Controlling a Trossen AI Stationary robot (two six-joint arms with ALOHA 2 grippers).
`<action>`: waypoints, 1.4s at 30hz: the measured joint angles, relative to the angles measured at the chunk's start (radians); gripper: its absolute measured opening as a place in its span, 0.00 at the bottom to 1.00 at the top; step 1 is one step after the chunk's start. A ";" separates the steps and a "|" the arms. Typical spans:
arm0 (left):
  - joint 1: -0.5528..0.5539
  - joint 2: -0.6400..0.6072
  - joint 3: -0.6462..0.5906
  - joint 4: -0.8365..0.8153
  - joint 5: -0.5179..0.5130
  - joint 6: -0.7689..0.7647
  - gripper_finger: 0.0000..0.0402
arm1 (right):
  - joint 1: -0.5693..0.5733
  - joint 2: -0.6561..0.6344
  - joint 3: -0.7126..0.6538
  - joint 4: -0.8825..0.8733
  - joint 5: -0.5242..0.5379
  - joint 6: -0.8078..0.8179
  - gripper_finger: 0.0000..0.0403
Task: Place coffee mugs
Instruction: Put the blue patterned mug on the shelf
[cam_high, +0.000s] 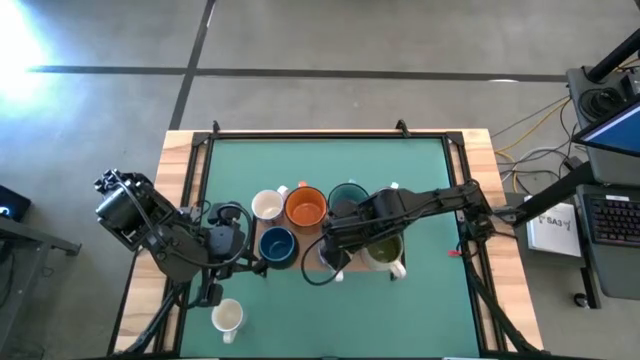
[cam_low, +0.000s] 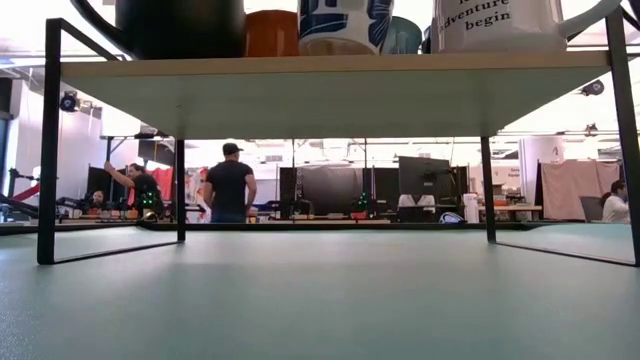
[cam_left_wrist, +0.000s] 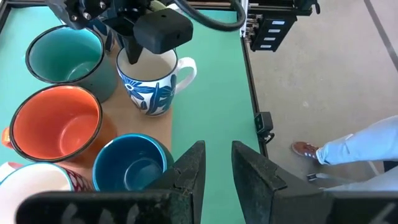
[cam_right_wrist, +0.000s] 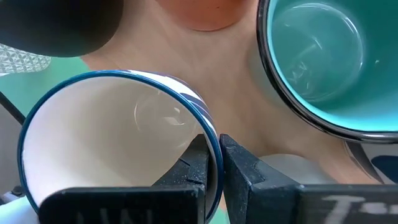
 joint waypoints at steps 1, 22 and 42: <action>0.000 0.000 0.000 0.000 0.000 0.000 0.15 | 0.000 0.001 0.000 0.000 0.000 -0.006 0.03; 0.000 0.001 0.000 0.000 0.000 -0.008 0.15 | 0.000 0.002 -0.039 0.004 0.000 -0.021 0.13; 0.000 0.001 0.000 -0.001 0.000 -0.008 0.15 | 0.049 -0.026 0.009 0.031 0.041 -0.027 0.24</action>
